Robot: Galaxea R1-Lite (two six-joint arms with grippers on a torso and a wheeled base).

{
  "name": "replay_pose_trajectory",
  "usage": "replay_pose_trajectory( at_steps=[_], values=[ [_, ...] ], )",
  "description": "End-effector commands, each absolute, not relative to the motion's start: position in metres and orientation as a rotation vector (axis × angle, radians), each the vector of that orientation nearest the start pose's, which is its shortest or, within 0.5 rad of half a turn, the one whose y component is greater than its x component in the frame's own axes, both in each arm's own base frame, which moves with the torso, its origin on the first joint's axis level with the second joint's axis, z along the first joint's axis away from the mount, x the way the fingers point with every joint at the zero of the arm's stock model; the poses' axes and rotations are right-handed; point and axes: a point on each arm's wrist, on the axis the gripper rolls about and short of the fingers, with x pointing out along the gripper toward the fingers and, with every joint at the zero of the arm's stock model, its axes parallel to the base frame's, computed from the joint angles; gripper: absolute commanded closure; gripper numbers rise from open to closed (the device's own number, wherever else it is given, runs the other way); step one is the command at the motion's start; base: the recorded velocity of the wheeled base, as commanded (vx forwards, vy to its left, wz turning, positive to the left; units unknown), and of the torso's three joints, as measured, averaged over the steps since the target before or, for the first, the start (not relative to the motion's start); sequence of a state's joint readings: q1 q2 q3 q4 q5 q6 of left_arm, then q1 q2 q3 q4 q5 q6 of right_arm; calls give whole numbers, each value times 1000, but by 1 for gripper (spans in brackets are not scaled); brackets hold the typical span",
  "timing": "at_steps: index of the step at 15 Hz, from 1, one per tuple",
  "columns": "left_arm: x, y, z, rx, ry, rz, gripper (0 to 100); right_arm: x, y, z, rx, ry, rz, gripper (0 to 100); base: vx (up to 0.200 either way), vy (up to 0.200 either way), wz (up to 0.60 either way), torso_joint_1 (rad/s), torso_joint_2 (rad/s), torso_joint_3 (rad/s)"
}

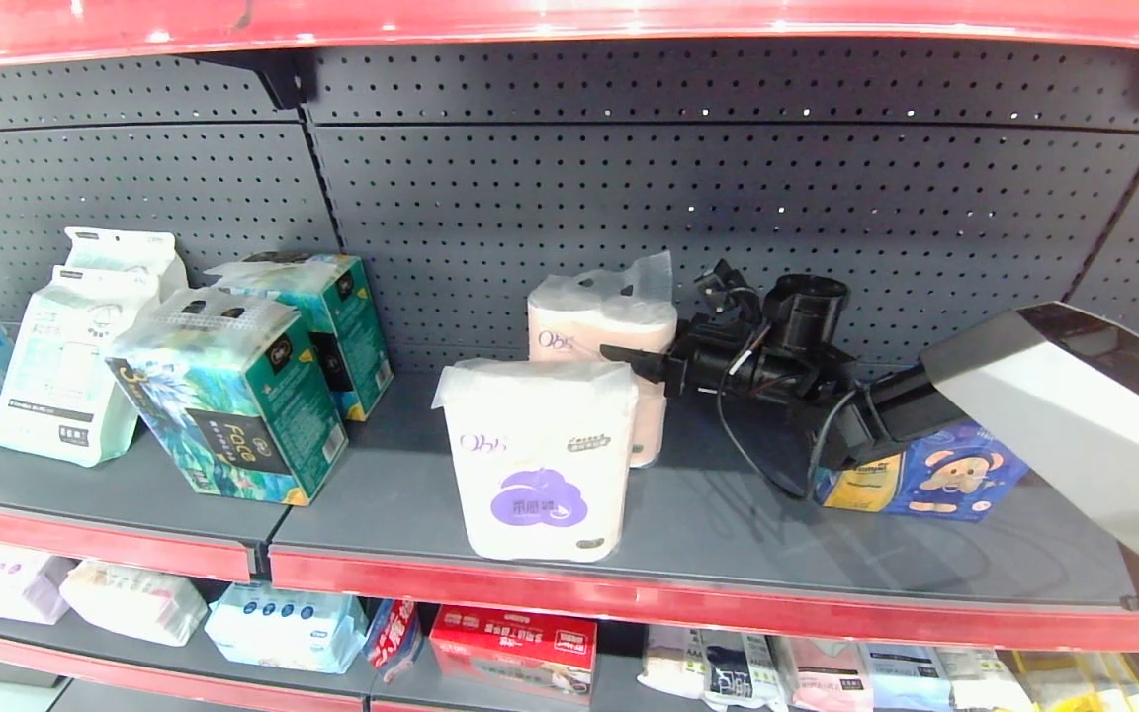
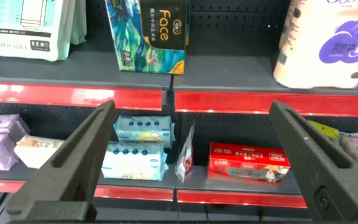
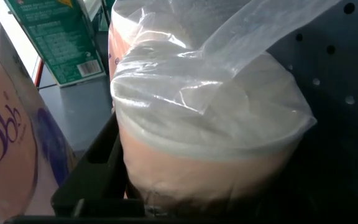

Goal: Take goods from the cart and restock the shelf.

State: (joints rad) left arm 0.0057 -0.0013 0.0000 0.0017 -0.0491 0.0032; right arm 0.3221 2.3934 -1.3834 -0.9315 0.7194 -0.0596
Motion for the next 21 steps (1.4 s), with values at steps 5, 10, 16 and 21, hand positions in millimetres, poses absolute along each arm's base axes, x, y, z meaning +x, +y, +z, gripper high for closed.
replay_pose_trajectory(
  at_steps=[5, 10, 16, 21],
  values=[
    [-23, -1, 75, 3, 1, -43, 0, 440, 166, 77, -84, 65, 1017, 100, 0, 0, 0, 0, 0, 0],
    [-23, -1, 75, 3, 1, -43, 0, 439, 165, 77, -95, 61, 1019, 100, 0, 0, 0, 0, 0, 0],
    [-23, -1, 75, 3, 1, -43, 0, 439, 165, 76, -97, 62, 1021, 0, 0, 0, 0, 0, 0, 0],
    [-23, -1, 75, 3, 1, -43, 0, 440, 165, 78, -97, 57, 1019, 0, 0, 0, 0, 0, 0, 0]
  ],
)
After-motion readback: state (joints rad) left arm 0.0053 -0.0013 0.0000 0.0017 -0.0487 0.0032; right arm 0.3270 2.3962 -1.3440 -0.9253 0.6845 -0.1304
